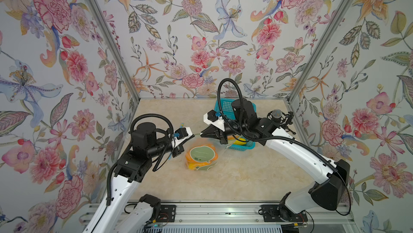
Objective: Place the mango in a zip-top bag and seal the zipper
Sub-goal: Zip the zipper on the zipper food storage bag.
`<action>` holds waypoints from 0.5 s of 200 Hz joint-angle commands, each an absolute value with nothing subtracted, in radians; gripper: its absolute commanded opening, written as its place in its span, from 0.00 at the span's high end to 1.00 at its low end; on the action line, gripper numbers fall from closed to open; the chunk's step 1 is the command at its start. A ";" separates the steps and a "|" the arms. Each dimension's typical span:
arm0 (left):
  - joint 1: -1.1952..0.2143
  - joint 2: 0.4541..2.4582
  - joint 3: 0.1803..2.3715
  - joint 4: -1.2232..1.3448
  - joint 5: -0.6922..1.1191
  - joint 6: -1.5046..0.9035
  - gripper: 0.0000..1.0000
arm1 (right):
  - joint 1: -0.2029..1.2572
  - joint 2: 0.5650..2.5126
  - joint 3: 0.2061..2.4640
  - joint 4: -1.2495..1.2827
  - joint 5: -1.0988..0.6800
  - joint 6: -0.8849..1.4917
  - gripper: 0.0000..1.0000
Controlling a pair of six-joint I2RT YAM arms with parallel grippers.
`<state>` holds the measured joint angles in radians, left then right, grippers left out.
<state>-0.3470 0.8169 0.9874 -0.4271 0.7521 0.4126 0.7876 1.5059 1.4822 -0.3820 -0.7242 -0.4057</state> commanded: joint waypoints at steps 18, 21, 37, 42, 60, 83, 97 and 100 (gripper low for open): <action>-0.322 0.782 1.021 -0.451 0.720 0.440 1.00 | 0.736 1.452 1.447 -0.428 -0.675 -0.430 0.99; -0.321 0.781 1.020 -0.452 0.718 0.439 1.00 | 0.735 1.450 1.444 -0.428 -0.675 -0.430 0.99; -0.318 0.776 1.021 -0.450 0.712 0.441 1.00 | 0.727 1.437 1.432 -0.427 -0.675 -0.430 0.99; -0.318 0.775 1.019 -0.447 0.712 0.439 1.00 | 0.727 1.436 1.431 -0.427 -0.677 -0.430 1.00; -0.318 0.779 1.011 -0.438 0.727 0.437 1.00 | 0.735 1.440 1.435 -0.426 -0.686 -0.425 1.00; -0.318 0.785 1.002 -0.432 0.765 0.432 0.79 | 0.747 1.450 1.445 -0.426 -0.690 -0.426 1.00; -0.321 0.793 1.002 -0.426 0.785 0.415 0.65 | 0.755 1.452 1.450 -0.426 -0.695 -0.430 1.00; -0.321 0.795 1.002 -0.426 0.789 0.414 0.64 | 0.757 1.452 1.453 -0.425 -0.695 -0.430 1.00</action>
